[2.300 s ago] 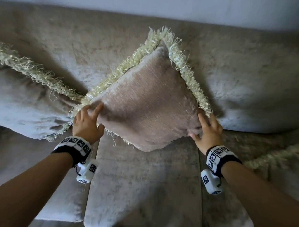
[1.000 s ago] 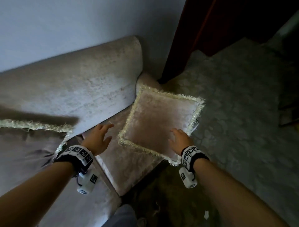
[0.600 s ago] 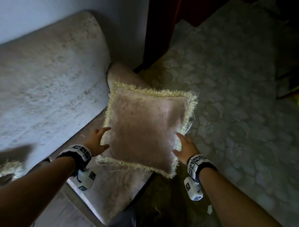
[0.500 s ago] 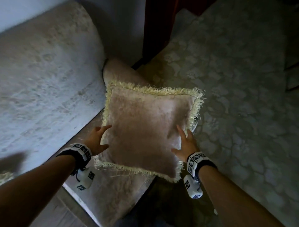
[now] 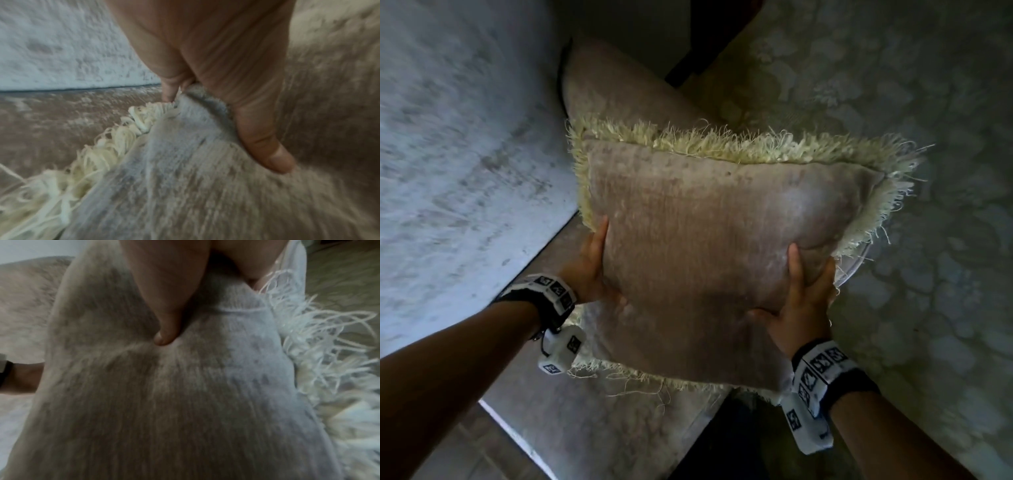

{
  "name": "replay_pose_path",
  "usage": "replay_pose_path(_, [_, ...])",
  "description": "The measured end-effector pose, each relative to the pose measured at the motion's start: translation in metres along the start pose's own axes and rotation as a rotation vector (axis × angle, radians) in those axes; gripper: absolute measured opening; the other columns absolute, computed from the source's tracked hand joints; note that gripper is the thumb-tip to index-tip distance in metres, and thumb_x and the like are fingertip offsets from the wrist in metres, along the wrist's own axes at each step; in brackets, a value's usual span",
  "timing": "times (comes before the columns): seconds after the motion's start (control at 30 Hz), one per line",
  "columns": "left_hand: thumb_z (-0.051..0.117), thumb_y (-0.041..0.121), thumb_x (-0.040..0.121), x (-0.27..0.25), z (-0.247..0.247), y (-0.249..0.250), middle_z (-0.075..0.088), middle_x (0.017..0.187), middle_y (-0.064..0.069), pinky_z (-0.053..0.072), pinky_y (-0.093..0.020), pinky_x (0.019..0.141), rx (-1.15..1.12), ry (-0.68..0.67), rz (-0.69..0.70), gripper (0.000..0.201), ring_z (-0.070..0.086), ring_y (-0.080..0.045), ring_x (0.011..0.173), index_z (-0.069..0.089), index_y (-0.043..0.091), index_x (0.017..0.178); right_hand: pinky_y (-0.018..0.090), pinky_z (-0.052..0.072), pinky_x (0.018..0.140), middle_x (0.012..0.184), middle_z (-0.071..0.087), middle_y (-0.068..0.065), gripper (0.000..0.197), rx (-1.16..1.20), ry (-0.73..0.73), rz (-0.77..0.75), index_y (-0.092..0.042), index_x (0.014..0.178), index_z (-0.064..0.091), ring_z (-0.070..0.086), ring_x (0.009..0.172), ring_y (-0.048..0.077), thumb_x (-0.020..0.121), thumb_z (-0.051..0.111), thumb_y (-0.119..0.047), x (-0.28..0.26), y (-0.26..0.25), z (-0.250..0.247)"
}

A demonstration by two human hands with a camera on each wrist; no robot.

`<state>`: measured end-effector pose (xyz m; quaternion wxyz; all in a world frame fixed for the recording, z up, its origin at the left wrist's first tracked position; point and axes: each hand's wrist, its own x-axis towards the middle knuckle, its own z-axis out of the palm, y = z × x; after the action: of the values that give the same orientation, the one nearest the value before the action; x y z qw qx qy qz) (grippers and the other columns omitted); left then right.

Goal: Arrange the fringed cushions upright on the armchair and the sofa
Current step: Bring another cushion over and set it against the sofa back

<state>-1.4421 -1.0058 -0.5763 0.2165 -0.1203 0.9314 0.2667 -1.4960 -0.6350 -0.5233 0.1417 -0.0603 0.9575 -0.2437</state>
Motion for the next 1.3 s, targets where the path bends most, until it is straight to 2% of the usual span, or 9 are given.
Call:
replay_pose_path(0.27, [0.086,0.059,0.051,-0.004,0.022,0.001,-0.007,0.162,-0.003,0.022,-0.067,0.11,-0.156,0.041,-0.003,0.147,0.003,-0.033,0.148,-0.022,0.034,0.148,0.044,0.038,0.107,0.151,-0.01,0.016,0.136,0.085,-0.036,-0.078,-0.069,0.13,-0.021,0.034,0.131,0.049,0.066,0.087,-0.017,-0.003,0.011,0.006])
replay_pose_path(0.43, [0.084,0.048,0.059,-0.052,0.007,0.01,0.007,0.159,-0.011,0.028,-0.064,0.109,-0.226,0.17,0.033,0.135,0.011,-0.033,0.147,-0.013,0.029,0.151,0.045,0.041,0.101,0.154,-0.012,0.019,0.12,0.04,-0.108,-0.123,-0.062,0.132,-0.02,0.039,0.127,0.051,0.078,0.078,-0.019,-0.015,0.002,-0.009])
replay_pose_path(0.53, [0.084,0.027,0.066,-0.091,-0.002,0.009,0.013,0.156,-0.017,0.03,-0.062,0.108,-0.232,0.245,-0.016,0.126,0.018,-0.04,0.143,-0.007,0.023,0.153,0.049,0.033,0.108,0.156,-0.02,0.023,0.104,0.024,-0.211,-0.082,-0.057,0.132,-0.017,0.021,0.139,0.05,0.085,0.07,-0.026,-0.014,-0.016,-0.018])
replay_pose_path(0.63, [0.081,0.01,0.071,-0.136,-0.023,-0.006,0.023,0.142,-0.019,0.043,-0.042,0.094,-0.206,0.345,-0.178,0.119,0.044,-0.037,0.119,-0.004,0.02,0.153,0.049,0.023,0.112,0.154,-0.018,0.029,0.101,0.022,-0.19,-0.28,-0.045,0.14,-0.012,0.009,0.142,0.051,0.085,0.069,-0.021,-0.004,-0.059,-0.022])
replay_pose_path(0.7, [0.081,0.007,0.068,-0.166,-0.042,-0.016,0.027,0.132,-0.017,0.046,-0.042,0.093,-0.209,0.457,-0.26,0.109,0.049,-0.036,0.108,0.01,0.014,0.151,0.046,0.024,0.111,0.154,-0.015,0.031,0.1,0.005,-0.177,-0.395,-0.044,0.139,-0.01,0.014,0.14,0.052,0.085,0.07,-0.016,0.004,-0.097,-0.025])
replay_pose_path(0.87, [0.09,0.008,0.057,-0.234,-0.086,-0.043,0.032,0.121,-0.014,0.039,-0.039,0.097,-0.278,0.795,-0.401,0.106,0.045,-0.028,0.107,0.027,0.011,0.142,0.04,0.05,0.079,0.153,-0.003,0.034,0.097,-0.007,-0.192,-0.64,-0.042,0.144,-0.012,0.055,0.1,0.055,0.089,0.062,-0.012,0.025,-0.207,-0.022])
replay_pose_path(1.07, [0.082,0.002,0.061,-0.28,-0.095,-0.083,0.03,0.122,-0.019,0.048,-0.048,0.092,-0.288,1.052,-0.547,0.104,0.051,-0.039,0.099,0.023,0.024,0.143,0.031,0.05,0.057,0.157,-0.003,0.025,0.096,-0.022,-0.224,-0.849,-0.04,0.15,-0.008,0.062,0.077,0.047,0.089,0.056,-0.002,0.049,-0.309,0.021])
replay_pose_path(1.2, [0.082,0.005,0.06,-0.274,-0.068,-0.115,0.031,0.124,-0.025,0.049,-0.053,0.081,-0.27,1.138,-0.675,0.11,0.053,-0.045,0.087,0.014,0.033,0.142,0.026,0.047,0.063,0.158,-0.008,0.02,0.106,0.0,-0.199,-0.892,-0.05,0.143,-0.013,0.06,0.096,0.05,0.085,0.055,0.006,0.055,-0.338,0.068])
replay_pose_path(1.3, [0.083,0.004,0.059,-0.26,-0.035,-0.135,0.029,0.124,-0.026,0.048,-0.054,0.085,-0.358,1.154,-0.701,0.113,0.05,-0.043,0.093,0.012,0.034,0.142,0.042,0.055,0.08,0.159,-0.011,0.016,0.111,-0.021,-0.195,-0.917,-0.058,0.137,-0.013,0.05,0.116,0.054,0.081,0.055,0.01,0.061,-0.342,0.102])
